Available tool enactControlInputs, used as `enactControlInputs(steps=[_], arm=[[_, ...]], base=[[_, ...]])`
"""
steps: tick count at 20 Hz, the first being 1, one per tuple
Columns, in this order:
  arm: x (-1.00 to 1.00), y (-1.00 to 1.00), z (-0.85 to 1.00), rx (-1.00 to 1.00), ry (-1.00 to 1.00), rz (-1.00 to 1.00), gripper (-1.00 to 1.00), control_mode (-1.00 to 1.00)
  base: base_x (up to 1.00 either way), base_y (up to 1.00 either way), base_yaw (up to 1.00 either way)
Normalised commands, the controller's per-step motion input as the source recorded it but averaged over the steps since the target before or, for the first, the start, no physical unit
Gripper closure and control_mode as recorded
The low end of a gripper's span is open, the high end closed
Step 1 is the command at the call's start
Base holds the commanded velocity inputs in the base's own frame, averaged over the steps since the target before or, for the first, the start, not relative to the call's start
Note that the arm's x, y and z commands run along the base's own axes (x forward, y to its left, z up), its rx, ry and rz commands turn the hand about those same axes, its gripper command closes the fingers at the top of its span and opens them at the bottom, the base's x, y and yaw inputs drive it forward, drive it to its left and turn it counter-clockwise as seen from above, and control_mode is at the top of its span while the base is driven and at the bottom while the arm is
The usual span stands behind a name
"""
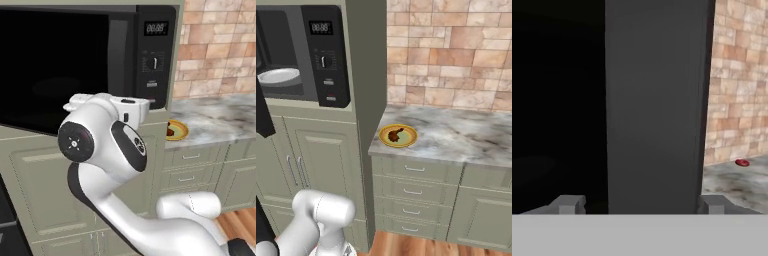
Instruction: Pick the chicken drumstick from the counter and place it in the microwave. Then turn on the microwave.
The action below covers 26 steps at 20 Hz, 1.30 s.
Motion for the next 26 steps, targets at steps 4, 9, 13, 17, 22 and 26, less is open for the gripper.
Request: enactControlInputs(steps=[4, 9, 13, 17, 22, 26], arm=[[-0.17, 0.26, 0.0, 0.0, -0.01, 0.01, -1.0, -1.0], [-0.24, 0.12, 0.01, 0.0, -0.01, 0.0, -1.0, -1.0], [-0.17, 0.23, 0.0, 0.0, -0.01, -0.01, -1.0, -1.0], [-0.14, 0.12, 0.0, 0.0, 0.0, -0.02, -1.0, -1.0], [-0.46, 0.0, 0.0, 0.0, -0.03, 0.02, -1.0, -1.0], [-0.52, -0.08, 0.0, 0.01, -0.06, 0.02, -1.0, -1.0]], base=[[0.0, 0.0, 0.0], [0.0, 0.0, 0.0], [0.0, 0.0, 0.0], [0.0, 0.0, 0.0], [0.0, 0.0, 0.0], [0.0, 0.0, 0.0]])
